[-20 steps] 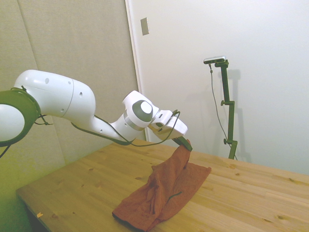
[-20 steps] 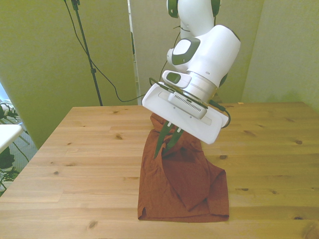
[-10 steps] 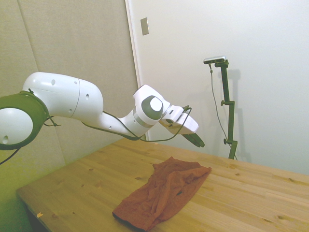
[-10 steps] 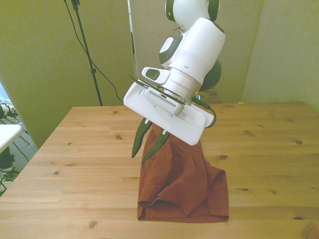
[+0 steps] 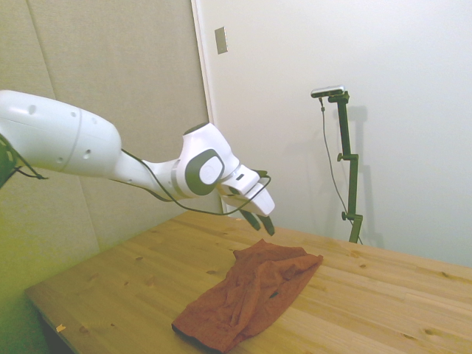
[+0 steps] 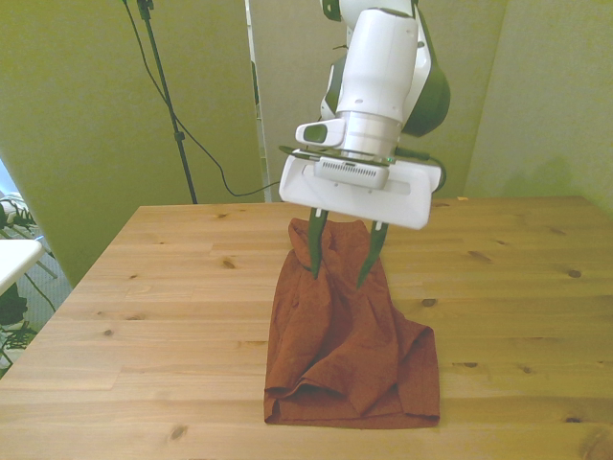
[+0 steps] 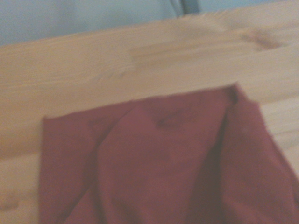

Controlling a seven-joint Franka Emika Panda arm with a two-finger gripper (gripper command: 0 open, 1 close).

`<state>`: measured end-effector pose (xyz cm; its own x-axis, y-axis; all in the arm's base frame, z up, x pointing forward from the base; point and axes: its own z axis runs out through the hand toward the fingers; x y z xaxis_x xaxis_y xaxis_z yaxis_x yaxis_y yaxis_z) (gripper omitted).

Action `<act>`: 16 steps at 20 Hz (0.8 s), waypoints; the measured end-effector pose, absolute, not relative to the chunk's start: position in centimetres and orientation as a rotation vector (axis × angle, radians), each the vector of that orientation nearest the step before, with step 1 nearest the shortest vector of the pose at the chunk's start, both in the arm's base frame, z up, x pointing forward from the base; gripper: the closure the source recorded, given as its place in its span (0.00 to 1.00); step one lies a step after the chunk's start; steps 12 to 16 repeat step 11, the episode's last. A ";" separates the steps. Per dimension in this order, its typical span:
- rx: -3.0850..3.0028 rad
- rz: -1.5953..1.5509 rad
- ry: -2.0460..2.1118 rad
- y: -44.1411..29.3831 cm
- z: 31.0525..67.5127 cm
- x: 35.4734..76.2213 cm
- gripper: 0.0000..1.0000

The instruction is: Fold the shorts

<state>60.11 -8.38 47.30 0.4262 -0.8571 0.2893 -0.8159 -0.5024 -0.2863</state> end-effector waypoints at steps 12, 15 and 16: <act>-2.739 -0.320 1.176 -3.2 45.5 40.0 0.00; -2.739 -0.320 1.176 -3.2 45.5 40.0 0.00; -2.739 -0.320 1.176 -3.2 45.5 40.0 0.00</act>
